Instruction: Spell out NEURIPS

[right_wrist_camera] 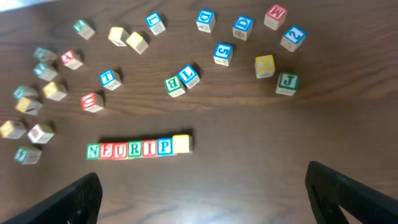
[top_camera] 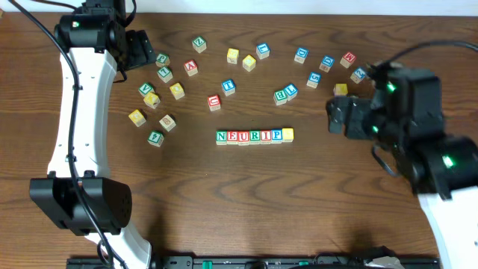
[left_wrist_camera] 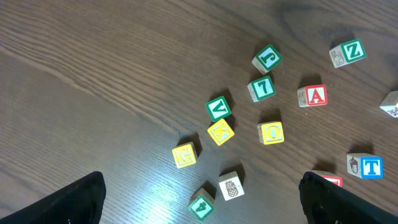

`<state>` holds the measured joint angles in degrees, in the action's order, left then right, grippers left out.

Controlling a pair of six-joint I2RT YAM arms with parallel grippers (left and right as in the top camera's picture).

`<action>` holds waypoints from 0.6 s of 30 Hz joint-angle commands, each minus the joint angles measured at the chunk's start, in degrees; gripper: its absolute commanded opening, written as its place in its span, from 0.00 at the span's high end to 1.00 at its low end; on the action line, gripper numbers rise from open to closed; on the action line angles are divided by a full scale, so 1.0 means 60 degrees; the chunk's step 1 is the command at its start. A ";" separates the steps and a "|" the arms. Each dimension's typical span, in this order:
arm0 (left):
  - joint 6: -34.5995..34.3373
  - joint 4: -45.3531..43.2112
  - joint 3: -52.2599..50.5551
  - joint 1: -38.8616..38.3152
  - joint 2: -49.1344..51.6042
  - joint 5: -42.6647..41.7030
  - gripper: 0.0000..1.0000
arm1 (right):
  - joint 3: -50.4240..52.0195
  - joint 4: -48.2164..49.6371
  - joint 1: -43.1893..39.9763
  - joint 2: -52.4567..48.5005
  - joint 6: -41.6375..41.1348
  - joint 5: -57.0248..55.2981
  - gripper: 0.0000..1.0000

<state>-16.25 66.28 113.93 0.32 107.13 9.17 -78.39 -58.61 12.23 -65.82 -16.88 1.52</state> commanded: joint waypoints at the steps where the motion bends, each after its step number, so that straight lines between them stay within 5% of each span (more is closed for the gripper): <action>1: 0.0058 0.0055 0.0113 0.0036 -0.0120 0.0058 0.02 | -0.0120 -0.0015 -0.0047 0.0674 0.0113 -0.0095 0.01; 13: 0.0058 0.0055 0.0113 0.0036 -0.0120 0.0058 0.02 | 0.0004 0.0426 -0.0113 0.1708 0.0124 -0.2863 0.01; 18: 0.0058 0.0055 0.0113 0.0036 -0.0120 0.0058 0.02 | 0.1639 0.2725 -0.0634 0.2721 0.1432 -0.2637 0.01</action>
<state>-16.25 66.30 113.93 0.32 107.13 9.17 -74.19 -46.48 10.48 -53.58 -14.39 -12.75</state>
